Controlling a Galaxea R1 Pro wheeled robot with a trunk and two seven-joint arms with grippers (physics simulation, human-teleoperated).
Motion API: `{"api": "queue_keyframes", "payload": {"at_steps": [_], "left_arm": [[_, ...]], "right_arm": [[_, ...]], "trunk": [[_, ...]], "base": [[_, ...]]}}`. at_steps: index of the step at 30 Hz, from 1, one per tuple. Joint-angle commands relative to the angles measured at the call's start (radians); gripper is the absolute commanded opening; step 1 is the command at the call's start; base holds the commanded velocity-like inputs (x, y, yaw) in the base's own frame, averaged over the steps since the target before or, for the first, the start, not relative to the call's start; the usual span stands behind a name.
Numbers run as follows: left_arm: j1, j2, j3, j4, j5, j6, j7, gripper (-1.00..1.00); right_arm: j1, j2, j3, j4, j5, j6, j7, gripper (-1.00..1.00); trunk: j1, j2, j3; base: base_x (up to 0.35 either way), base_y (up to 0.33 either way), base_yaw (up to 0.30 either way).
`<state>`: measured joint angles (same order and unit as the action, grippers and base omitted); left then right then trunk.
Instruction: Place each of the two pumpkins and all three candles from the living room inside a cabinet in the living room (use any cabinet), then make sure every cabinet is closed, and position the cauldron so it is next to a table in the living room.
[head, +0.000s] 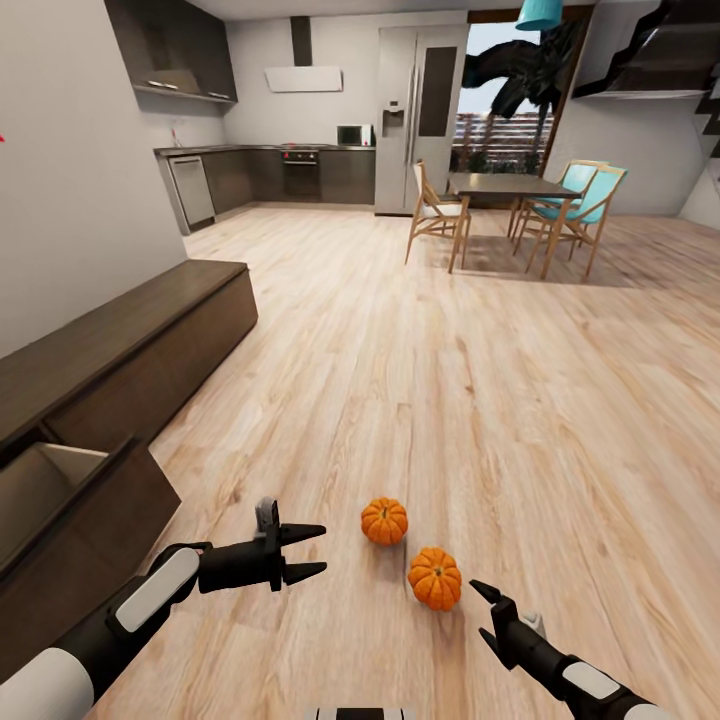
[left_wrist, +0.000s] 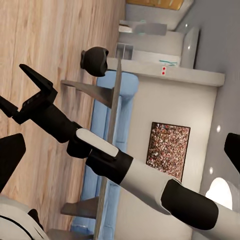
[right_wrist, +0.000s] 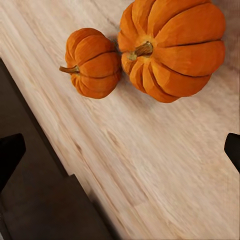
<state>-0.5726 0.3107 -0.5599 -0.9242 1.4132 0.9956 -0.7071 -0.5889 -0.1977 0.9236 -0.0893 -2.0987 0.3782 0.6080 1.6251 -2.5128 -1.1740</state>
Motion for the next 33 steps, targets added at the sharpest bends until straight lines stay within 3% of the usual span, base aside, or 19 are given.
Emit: {"api": "queue_keyframes", "payload": {"at_steps": [1,9,33], "left_arm": [[-0.001,0.001,-0.003,0.001,0.001,0.002,-0.005,1.00],[-0.001,0.002,-0.002,0.001,0.003,0.002,-0.006,1.00],[-0.001,0.003,-0.001,0.001,0.003,0.002,-0.005,1.00]], "right_arm": [[-0.001,0.000,0.008,0.000,-0.011,0.005,0.002,1.00],[-0.001,0.000,0.008,0.002,-0.010,0.005,0.002,1.00],[-0.001,0.001,0.007,-0.001,-0.009,-0.008,0.003,1.00]], "trunk": [[0.000,0.000,-0.001],[0.000,0.000,-0.001],[0.011,-0.006,-0.094]], "base": [[0.170,0.072,0.000],[0.027,0.011,0.000],[0.000,0.000,0.000]]}}
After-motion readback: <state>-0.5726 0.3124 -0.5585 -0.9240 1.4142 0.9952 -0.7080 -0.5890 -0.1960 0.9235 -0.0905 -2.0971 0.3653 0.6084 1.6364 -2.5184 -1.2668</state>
